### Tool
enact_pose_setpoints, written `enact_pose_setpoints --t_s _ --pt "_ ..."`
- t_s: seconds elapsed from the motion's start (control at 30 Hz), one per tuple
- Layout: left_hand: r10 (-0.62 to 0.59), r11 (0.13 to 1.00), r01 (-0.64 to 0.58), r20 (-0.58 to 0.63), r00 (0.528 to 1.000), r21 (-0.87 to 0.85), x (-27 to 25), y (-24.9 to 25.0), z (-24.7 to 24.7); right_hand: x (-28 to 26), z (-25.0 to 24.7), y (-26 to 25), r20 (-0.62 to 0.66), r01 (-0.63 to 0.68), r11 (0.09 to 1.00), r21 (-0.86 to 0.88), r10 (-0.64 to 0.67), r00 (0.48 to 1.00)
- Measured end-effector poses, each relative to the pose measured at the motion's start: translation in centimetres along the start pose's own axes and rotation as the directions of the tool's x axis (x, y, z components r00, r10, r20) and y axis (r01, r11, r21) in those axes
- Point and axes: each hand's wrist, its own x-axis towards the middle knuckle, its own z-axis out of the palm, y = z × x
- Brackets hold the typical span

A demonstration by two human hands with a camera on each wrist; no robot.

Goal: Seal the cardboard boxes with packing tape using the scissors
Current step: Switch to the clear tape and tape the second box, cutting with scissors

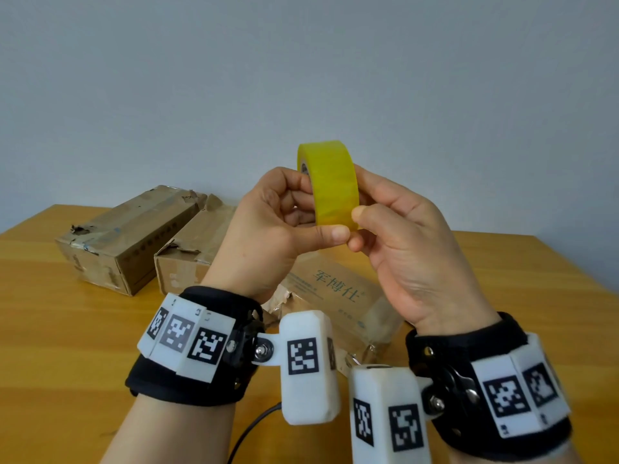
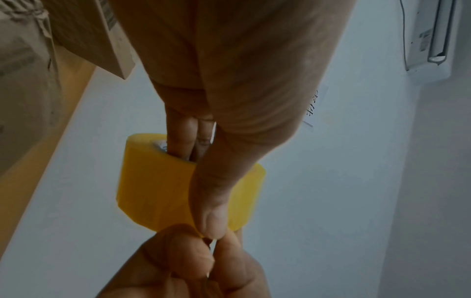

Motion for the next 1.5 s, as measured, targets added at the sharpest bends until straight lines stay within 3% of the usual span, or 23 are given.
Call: enact_pose_setpoints --t_s 0.2,0.4,0.93,1.2,1.5 --pt "0.003 1.000 -0.003 -0.015 1.000 -0.007 0.0 0.0 0.0 0.0 0.1 0.0 -0.029 -0.014 0.997 0.077 0.016 0.999" --pt "-0.027 1.000 0.027 -0.025 0.999 -0.006 0.0 0.0 0.5 0.0 0.1 0.0 -0.067 -0.037 0.999 0.023 0.039 0.997" --pt "-0.239 0.920 0.244 0.053 0.970 -0.307 -0.3 0.0 0.5 -0.5 -0.8 -1.1 0.009 -0.080 0.978 -0.192 0.084 0.996" --pt "-0.228 0.954 0.252 0.151 0.962 -0.161 -0.4 -0.4 -0.3 -0.4 -1.3 -1.2 -0.087 -0.116 0.993 -0.019 0.114 0.990" --pt "-0.206 0.963 0.239 0.229 0.951 -0.128 -0.4 -0.7 -0.4 -0.5 -1.2 -1.7 -0.107 -0.082 0.996 -0.046 0.077 0.991"
